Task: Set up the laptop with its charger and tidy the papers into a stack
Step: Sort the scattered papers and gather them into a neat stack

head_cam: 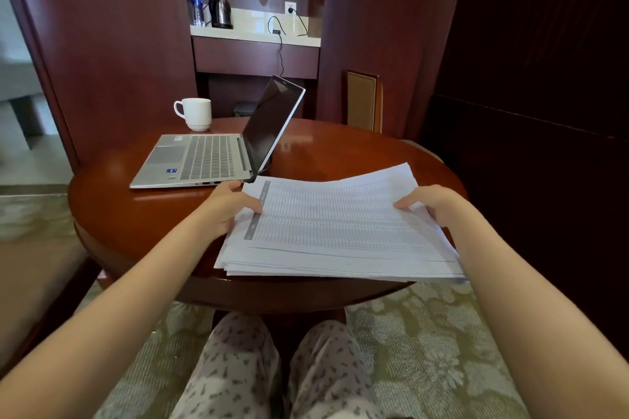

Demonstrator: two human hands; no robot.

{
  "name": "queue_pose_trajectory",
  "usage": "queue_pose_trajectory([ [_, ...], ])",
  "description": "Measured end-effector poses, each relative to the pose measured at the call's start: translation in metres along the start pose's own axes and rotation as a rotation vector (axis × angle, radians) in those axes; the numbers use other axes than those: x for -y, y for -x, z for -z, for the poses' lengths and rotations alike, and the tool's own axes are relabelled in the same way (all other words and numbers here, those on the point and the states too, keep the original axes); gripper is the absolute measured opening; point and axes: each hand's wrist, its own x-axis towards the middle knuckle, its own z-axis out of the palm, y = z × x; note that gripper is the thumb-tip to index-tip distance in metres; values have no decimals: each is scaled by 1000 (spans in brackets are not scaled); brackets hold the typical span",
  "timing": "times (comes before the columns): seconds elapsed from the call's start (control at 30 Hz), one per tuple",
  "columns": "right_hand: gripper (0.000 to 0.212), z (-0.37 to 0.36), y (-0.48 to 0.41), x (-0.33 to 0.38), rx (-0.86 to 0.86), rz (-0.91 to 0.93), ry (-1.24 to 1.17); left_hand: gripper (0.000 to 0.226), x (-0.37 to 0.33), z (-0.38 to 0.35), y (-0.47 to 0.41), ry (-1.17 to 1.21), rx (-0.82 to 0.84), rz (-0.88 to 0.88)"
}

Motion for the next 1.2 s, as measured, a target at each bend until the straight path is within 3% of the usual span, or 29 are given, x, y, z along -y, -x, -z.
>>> queue_pose_trajectory([
  [0.23, 72, 4, -5, -5, -98, 32, -391, 79, 7, 5, 1, -36, -34, -90],
  [0.4, 45, 9, -1, -7, -19, 306, -731, 26, -4, 2, 14, -60, 44, -85],
  [0.53, 35, 11, 16, 23, -128, 548, -763, 38, -28, -9, 16, 29, -205, -281],
  [0.6, 31, 15, 23, 39, -175, 689, -759, 42, -45, -7, 17, 65, -235, -443],
  [0.7, 33, 21, 27, 55, -112, 828, -783, 42, -65, 4, 17, 42, -240, -614],
  [0.93, 51, -1, 12, 38, 104, 768, -755, 39, -55, 32, 4, -5, -261, -628],
  [1.03, 82, -8, 12, 38, 169, 731, -767, 44, -52, 38, -2, 26, -169, -562],
  [1.1, 79, -11, 13, 43, 166, 727, -748, 50, -52, 32, -5, -7, -100, -571],
  [1.2, 51, -9, 11, 51, 145, 718, -776, 62, -59, 19, -7, -35, -58, -610],
])
